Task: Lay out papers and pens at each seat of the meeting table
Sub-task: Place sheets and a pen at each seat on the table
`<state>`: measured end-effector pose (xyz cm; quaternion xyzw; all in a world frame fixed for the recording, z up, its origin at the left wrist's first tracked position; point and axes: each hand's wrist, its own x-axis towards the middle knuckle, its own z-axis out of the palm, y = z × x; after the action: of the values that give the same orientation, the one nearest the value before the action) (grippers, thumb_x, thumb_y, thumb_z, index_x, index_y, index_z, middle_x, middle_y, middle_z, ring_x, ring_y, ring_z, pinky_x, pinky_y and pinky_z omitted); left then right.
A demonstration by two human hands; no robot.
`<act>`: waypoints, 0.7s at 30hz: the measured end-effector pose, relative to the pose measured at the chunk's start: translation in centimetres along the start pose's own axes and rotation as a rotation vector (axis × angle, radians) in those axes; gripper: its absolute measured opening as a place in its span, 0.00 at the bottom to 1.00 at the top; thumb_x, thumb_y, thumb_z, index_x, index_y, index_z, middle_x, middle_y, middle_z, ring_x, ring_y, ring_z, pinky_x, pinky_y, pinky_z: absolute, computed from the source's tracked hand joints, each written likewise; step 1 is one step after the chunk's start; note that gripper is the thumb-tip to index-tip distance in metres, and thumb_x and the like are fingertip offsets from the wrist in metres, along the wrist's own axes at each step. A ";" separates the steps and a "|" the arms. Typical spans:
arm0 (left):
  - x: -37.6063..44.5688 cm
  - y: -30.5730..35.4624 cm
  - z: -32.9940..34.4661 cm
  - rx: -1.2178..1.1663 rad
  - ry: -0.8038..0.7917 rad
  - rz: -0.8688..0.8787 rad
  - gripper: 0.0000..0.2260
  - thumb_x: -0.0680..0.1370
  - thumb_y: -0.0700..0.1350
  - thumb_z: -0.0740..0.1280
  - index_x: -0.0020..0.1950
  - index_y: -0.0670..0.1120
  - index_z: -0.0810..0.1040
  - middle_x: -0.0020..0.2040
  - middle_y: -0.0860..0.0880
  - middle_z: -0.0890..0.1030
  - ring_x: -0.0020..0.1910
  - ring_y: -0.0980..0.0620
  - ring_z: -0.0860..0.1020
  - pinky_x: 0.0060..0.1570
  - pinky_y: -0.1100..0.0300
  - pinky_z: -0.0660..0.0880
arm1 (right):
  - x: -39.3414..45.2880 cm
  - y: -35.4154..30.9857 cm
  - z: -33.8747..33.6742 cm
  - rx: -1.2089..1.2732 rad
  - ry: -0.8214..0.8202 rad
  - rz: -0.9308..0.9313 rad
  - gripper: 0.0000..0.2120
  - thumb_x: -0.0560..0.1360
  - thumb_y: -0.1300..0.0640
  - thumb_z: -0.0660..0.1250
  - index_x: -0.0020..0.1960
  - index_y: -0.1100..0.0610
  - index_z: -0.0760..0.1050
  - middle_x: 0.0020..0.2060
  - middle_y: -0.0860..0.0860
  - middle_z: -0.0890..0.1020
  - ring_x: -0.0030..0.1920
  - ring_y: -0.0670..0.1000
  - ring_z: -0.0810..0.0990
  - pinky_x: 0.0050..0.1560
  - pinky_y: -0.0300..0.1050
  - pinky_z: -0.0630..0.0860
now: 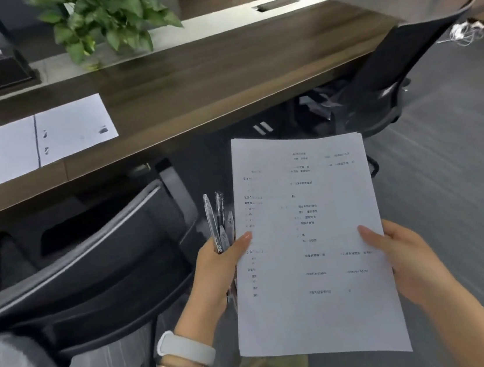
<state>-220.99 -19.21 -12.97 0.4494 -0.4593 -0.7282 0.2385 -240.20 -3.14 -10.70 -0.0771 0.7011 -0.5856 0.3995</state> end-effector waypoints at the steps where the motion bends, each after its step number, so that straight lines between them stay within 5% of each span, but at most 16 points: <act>1: 2.4 0.8 1.0 -0.005 0.003 0.003 0.08 0.75 0.40 0.69 0.54 0.44 0.81 0.49 0.46 0.86 0.48 0.47 0.84 0.51 0.51 0.80 | 2.6 -1.1 -0.1 -0.005 0.003 -0.003 0.09 0.77 0.60 0.63 0.55 0.60 0.78 0.47 0.56 0.86 0.45 0.57 0.85 0.42 0.51 0.80; 12: 23.7 12.3 9.8 -0.026 0.086 -0.012 0.05 0.75 0.41 0.68 0.51 0.47 0.79 0.49 0.46 0.85 0.48 0.47 0.84 0.46 0.53 0.80 | 25.9 -16.0 1.5 -0.052 -0.060 -0.017 0.10 0.77 0.59 0.63 0.55 0.60 0.78 0.50 0.57 0.85 0.50 0.60 0.83 0.52 0.59 0.79; 21: 39.7 17.3 14.6 -0.092 0.230 -0.029 0.10 0.75 0.42 0.69 0.56 0.46 0.79 0.52 0.45 0.85 0.50 0.45 0.83 0.54 0.44 0.78 | 44.6 -24.6 4.3 -0.135 -0.192 -0.059 0.06 0.77 0.59 0.64 0.50 0.55 0.79 0.42 0.50 0.87 0.41 0.52 0.86 0.38 0.47 0.80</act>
<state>-254.06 -50.78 -12.39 0.5251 -0.3886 -0.6955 0.2994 -276.10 -39.59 -9.92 -0.1801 0.6950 -0.5383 0.4413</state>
